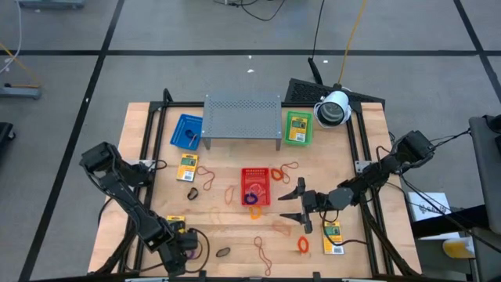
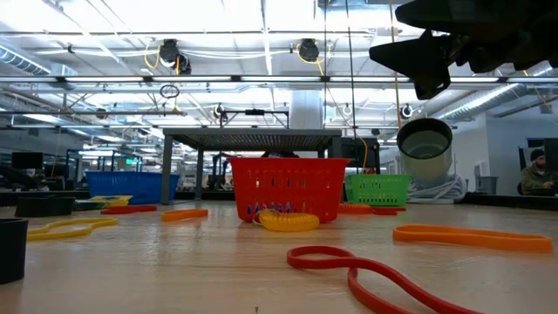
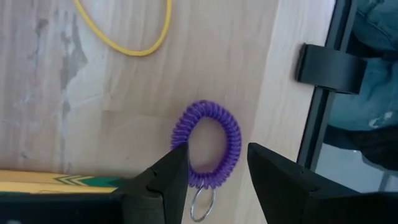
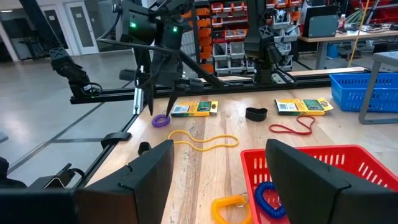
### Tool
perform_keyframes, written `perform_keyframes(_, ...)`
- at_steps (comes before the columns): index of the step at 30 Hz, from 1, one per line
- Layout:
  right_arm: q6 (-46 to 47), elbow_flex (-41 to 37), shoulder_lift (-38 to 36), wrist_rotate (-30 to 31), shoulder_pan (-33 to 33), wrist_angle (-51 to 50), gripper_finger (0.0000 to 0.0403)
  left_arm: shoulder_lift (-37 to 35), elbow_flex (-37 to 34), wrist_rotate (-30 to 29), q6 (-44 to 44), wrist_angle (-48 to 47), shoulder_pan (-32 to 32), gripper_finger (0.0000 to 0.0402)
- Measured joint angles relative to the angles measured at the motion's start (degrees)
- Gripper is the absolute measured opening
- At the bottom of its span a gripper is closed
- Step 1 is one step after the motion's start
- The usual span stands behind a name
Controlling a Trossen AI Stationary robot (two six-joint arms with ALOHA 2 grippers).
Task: Pick & Place Office Desk Supplies
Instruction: Put the purple spring keychain into the red basket
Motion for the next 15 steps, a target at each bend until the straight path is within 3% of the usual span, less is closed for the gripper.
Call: perform_keyframes(15,-0.02,0.0,0.0,0.09,0.0,0.0,0.0247,0.0,0.0,-2.56,-3.31,-1.8,0.0,0.017)
